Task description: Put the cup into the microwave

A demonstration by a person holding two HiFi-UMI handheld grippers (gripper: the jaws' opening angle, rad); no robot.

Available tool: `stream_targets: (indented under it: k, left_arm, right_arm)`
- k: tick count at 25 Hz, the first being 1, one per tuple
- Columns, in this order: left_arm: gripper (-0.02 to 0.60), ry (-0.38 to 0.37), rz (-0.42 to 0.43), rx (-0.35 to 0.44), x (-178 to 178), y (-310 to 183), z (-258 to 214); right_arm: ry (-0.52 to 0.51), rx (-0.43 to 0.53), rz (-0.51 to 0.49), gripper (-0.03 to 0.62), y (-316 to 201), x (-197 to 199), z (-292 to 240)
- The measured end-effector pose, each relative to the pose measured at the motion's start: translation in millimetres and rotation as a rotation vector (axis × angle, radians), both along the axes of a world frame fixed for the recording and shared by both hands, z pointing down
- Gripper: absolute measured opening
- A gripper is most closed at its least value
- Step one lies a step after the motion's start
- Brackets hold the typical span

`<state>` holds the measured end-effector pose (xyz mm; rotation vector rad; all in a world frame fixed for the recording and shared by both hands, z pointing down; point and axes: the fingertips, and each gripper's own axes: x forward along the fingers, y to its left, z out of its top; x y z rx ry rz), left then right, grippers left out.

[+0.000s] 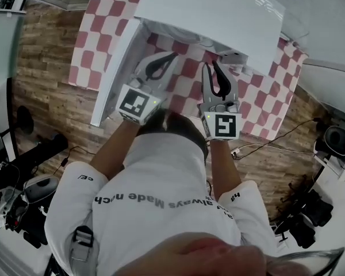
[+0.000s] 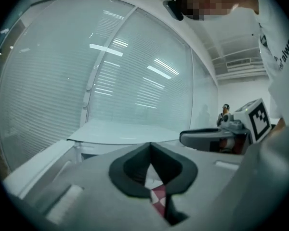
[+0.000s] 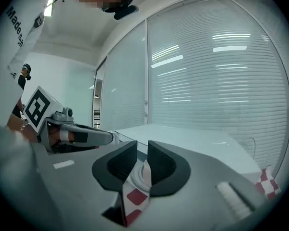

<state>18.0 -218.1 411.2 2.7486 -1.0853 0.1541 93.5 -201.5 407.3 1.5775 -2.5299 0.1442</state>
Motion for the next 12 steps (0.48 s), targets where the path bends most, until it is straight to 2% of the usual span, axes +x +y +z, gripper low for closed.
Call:
stream_targets:
  k: [12]
  left_arm:
    - [0.003,0.044,0.026,0.061,6.8,69.3,-127.1]
  right_arm:
    - [-0.024,0.069,-0.043,0.061,76.8,-6.1,-129.1]
